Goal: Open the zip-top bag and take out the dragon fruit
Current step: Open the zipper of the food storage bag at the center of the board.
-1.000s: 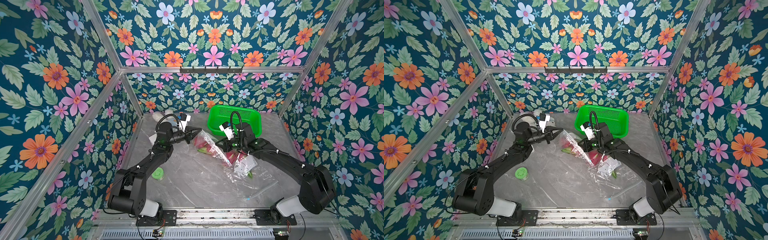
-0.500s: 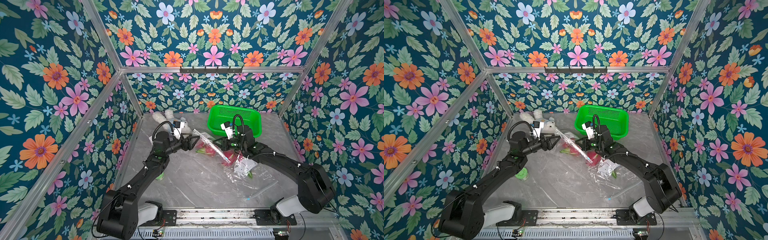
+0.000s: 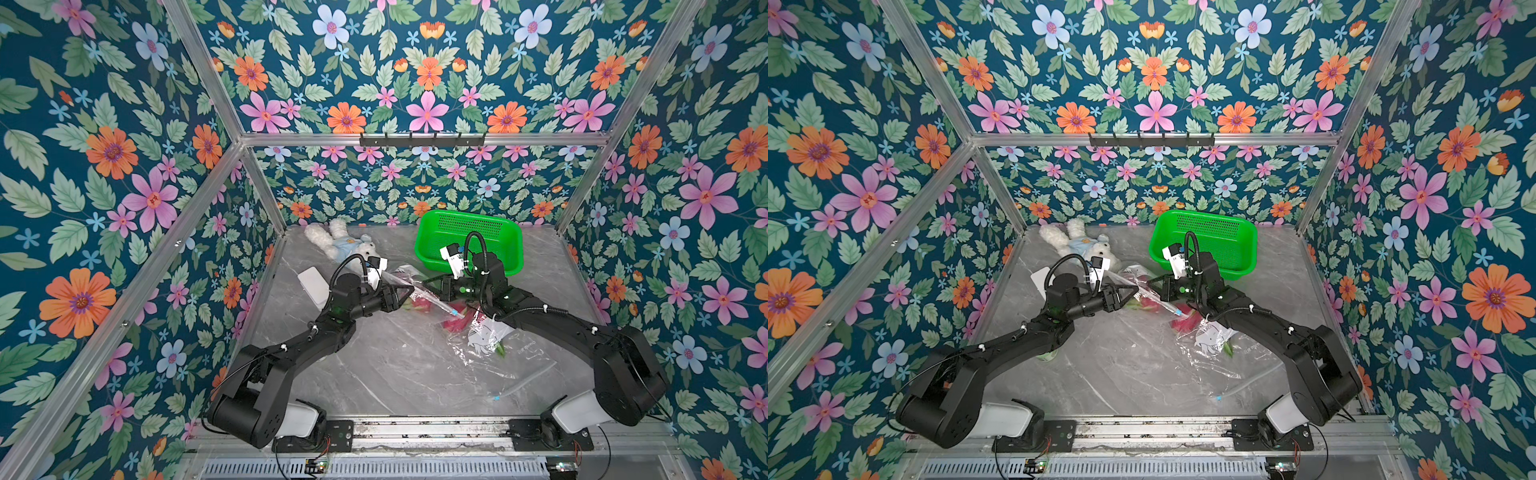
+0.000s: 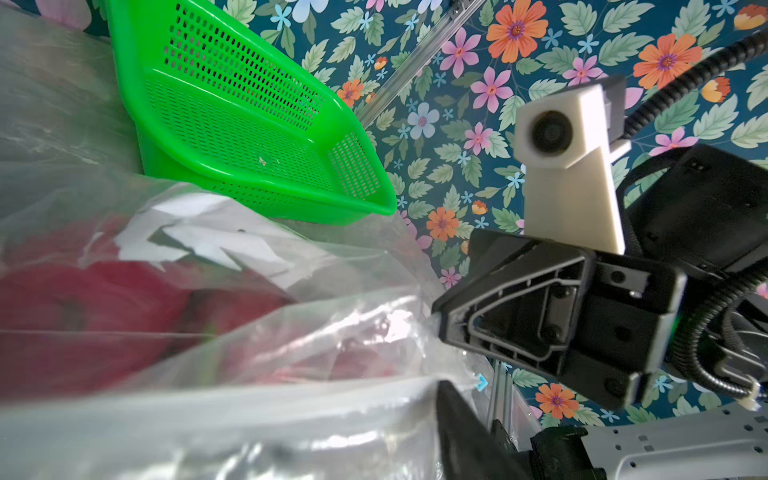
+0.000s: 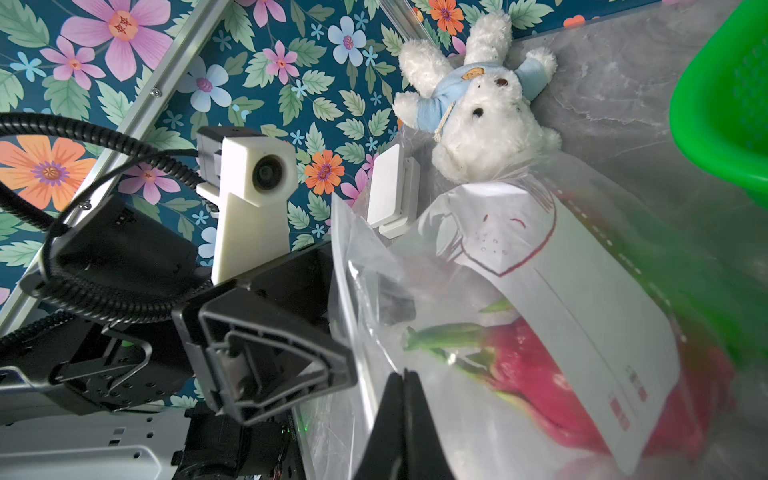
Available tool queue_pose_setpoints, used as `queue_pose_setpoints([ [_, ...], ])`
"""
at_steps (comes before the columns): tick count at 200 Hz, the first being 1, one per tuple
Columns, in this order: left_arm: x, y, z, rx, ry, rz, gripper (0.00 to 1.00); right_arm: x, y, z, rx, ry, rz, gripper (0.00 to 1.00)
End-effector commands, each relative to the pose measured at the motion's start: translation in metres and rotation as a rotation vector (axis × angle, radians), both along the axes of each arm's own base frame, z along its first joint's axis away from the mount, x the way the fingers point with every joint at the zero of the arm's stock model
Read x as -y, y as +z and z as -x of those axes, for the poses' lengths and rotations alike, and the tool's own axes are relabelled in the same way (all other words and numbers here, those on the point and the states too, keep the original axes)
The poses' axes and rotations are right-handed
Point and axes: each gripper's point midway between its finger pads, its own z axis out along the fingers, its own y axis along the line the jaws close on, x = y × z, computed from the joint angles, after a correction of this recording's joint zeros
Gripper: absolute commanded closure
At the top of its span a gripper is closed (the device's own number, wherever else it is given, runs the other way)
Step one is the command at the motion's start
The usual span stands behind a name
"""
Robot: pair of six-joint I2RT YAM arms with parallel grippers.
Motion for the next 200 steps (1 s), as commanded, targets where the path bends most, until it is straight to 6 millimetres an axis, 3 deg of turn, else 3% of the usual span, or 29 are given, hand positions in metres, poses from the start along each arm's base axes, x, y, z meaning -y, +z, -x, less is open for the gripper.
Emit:
queue_pose_setpoints([
  [1,0.002,0.018,0.001,0.061,-0.020,0.033,0.81,0.004,0.010,-0.006,0.041,-0.038,-0.001,1.00],
  [13,0.002,0.017,0.004,0.067,-0.024,0.018,0.93,0.008,0.009,-0.009,0.048,-0.062,0.021,1.00],
  [32,0.001,0.018,0.008,0.075,-0.038,-0.003,1.00,0.014,0.007,-0.013,0.052,-0.103,0.052,1.00],
  [101,0.005,0.002,0.012,0.054,-0.099,-0.086,1.00,0.051,0.010,-0.038,0.090,-0.320,0.148,1.00],
  [125,0.009,-0.005,0.012,0.025,-0.130,-0.089,0.83,0.058,0.014,-0.042,0.113,-0.355,0.165,1.00],
  [141,0.012,-0.006,0.013,0.014,-0.146,-0.084,0.66,0.053,0.014,-0.041,0.111,-0.329,0.150,1.00],
  [159,0.012,-0.006,0.013,0.012,-0.153,-0.080,0.55,0.047,0.012,-0.039,0.098,-0.297,0.133,1.00],
  [169,0.013,-0.005,0.014,0.016,-0.155,-0.079,0.62,0.046,0.009,-0.039,0.090,-0.294,0.135,1.00],
  [196,0.011,-0.006,0.014,0.022,-0.153,-0.088,1.00,0.065,0.003,-0.048,0.074,-0.379,0.170,1.00],
  [200,0.011,-0.005,0.014,0.025,-0.152,-0.090,1.00,0.069,0.003,-0.049,0.069,-0.391,0.168,1.00],
])
